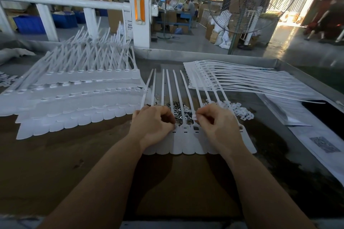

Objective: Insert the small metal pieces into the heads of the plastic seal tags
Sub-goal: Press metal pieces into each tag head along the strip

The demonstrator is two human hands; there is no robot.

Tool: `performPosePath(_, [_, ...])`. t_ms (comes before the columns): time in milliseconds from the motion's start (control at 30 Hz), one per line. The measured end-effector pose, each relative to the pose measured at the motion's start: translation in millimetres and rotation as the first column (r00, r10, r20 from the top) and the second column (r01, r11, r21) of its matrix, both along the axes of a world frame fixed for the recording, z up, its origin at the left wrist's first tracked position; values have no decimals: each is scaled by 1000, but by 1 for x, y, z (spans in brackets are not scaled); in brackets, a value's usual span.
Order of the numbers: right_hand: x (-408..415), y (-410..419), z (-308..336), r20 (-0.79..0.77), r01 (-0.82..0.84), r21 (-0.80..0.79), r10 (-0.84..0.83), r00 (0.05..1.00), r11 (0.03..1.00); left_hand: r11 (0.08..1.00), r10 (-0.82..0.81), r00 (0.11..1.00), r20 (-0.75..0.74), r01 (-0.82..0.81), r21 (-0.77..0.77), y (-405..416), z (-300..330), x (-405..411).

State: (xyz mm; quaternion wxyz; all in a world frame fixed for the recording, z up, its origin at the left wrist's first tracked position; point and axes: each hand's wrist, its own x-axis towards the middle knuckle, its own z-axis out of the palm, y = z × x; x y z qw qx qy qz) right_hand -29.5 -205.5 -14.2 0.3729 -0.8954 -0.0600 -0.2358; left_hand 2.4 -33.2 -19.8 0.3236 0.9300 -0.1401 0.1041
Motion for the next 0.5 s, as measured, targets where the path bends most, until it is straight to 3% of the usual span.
performPosePath(500, [4, -3, -5, -150, 32, -126, -51, 987, 991, 1000, -18, 1000, -16, 18, -8, 2, -1, -3])
